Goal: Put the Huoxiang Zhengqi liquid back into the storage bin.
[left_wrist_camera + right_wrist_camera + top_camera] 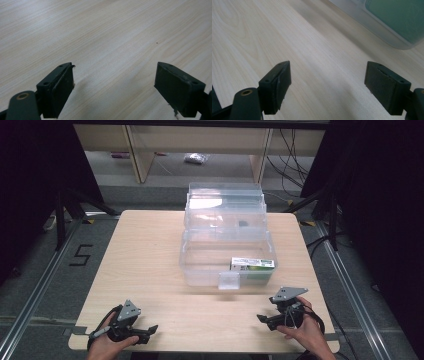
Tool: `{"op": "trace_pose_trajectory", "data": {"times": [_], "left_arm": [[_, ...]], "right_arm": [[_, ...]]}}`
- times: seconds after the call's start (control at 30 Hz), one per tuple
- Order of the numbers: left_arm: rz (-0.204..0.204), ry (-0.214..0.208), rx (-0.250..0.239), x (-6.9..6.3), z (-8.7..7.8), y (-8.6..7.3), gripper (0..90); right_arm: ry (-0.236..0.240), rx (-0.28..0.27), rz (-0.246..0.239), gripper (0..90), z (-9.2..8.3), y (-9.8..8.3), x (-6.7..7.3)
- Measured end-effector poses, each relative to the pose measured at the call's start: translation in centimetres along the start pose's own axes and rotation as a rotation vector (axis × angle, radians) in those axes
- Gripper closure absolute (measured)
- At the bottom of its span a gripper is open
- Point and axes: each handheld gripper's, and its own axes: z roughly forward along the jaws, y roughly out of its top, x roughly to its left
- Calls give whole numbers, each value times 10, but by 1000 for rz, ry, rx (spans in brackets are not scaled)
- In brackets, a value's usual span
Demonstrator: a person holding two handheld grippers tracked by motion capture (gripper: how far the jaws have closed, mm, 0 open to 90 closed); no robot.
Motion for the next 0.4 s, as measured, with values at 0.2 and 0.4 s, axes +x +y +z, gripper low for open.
{"op": "trace_pose_trajectory", "data": {"times": [0.2, 0.4], "left_arm": [[-1, 0, 0, 0, 0, 0, 151], [-14, 0, -12, -1, 1, 0, 151]], "right_arm": [[0, -3, -23, 224, 1, -1, -1], [2, 8, 14, 223, 0, -1, 1]]}}
